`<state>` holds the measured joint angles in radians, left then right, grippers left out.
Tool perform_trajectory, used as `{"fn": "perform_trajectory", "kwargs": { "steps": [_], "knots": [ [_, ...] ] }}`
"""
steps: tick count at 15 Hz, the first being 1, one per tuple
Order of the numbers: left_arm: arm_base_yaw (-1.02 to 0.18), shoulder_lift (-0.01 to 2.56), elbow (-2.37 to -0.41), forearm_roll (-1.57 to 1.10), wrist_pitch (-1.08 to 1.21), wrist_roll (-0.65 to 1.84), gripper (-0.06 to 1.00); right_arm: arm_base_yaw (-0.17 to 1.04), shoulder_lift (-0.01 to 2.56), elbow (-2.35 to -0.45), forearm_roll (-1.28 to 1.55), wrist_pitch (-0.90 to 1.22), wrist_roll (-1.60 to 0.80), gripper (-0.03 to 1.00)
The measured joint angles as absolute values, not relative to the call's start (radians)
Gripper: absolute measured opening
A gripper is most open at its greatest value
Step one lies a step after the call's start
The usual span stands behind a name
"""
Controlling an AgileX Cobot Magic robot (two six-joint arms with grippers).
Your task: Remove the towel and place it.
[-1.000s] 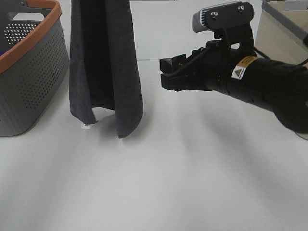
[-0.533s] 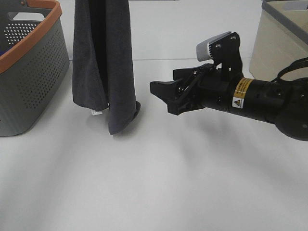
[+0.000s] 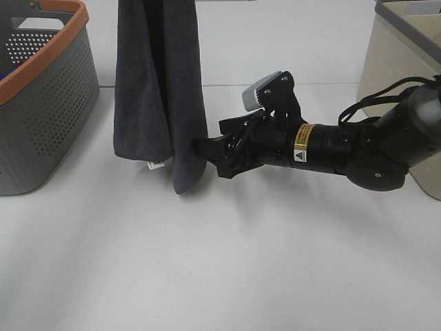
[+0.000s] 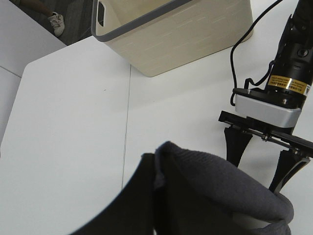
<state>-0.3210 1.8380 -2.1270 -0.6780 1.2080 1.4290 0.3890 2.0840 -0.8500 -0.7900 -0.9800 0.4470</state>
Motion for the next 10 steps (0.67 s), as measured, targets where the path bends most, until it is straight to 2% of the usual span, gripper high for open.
{"fn": "perform_trajectory", "kwargs": {
  "steps": [1, 4, 10],
  "knots": [
    [-0.321, 1.838, -2.127, -0.678, 1.208, 1.429, 0.00, 0.389, 2.094, -0.857, -0.791, -0.985, 0.447, 0.69],
    [-0.321, 1.839, -2.127, -0.678, 1.208, 1.429, 0.00, 0.389, 2.105, -0.860, -0.796, -1.004, 0.447, 0.59],
    [-0.321, 1.883, -2.127, -0.679, 1.213, 1.429, 0.00, 0.390, 2.188, -0.871, -0.784, -1.033, 0.434, 0.55]
  ]
}}
